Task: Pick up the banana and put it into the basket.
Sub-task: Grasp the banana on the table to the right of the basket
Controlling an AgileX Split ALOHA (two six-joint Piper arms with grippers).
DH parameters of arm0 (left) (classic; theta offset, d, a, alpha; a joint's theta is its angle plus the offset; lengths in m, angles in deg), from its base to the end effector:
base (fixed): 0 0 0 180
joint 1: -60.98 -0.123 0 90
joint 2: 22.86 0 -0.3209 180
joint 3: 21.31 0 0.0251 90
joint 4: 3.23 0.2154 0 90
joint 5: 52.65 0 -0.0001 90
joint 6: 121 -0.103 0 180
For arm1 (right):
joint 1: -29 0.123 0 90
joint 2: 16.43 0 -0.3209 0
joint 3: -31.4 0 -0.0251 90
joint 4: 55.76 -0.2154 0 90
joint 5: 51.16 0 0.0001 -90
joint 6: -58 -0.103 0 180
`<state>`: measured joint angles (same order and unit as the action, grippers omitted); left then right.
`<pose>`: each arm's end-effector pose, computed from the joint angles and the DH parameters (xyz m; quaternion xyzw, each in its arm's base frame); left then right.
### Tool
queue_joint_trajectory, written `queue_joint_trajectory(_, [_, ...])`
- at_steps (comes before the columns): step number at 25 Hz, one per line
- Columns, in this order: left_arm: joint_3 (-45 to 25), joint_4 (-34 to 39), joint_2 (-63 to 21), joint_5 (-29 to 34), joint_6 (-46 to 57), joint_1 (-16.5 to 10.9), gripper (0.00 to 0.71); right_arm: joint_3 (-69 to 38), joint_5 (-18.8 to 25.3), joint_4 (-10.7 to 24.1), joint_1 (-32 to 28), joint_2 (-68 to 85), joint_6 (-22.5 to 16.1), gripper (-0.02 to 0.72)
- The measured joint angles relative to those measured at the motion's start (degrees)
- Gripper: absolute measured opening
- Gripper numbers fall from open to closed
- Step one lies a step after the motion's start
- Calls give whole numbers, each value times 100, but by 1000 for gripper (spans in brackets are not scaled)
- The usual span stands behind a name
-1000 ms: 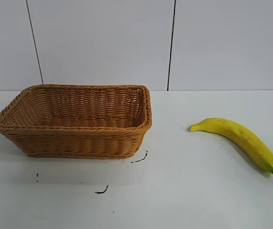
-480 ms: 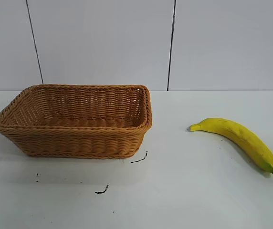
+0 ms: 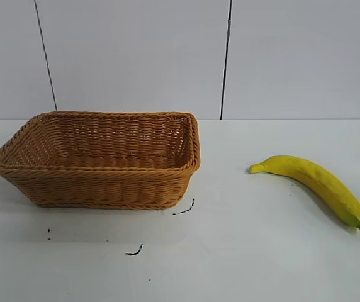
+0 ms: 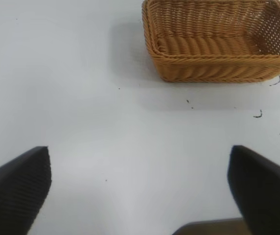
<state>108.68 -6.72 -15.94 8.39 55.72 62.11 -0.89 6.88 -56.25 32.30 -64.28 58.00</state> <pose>-0.0610 -0.0043 0.2520 0.0341 0.8560 -0.0208 0.5155 0.0610 0.0043 0.3457 -0.0261 0.9338 0.0145 0.3566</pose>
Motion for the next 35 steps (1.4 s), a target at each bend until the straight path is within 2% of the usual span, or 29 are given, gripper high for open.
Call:
queue_joint_trajectory(5, [0, 0, 0, 0, 0, 0, 695, 934, -6, 0, 0, -1636, 0, 633])
queue_joint_trajectory(9, [0, 0, 0, 0, 0, 0, 695, 1706, 25, 0, 0, -2859, 174, 633])
queue_joint_trajectory(15, [0, 0, 0, 0, 0, 0, 695, 2750, 308, 0, 0, -4424, 540, 633])
queue_joint_trajectory(25, [0, 0, 0, 0, 0, 0, 695, 4169, 368, -72, 0, -6386, 954, 633])
queue_joint_trajectory(29, [0, 0, 0, 0, 0, 0, 695, 4555, 393, -298, 0, -6891, 1542, 633])
queue_joint_trajectory(32, [0, 0, 0, 0, 0, 0, 695, 4632, 358, -324, 55, -7053, 2069, 633])
queue_joint_trajectory(35, [0, 0, 0, 0, 0, 0, 695, 4632, 260, -329, 94, -7169, 2232, 633])
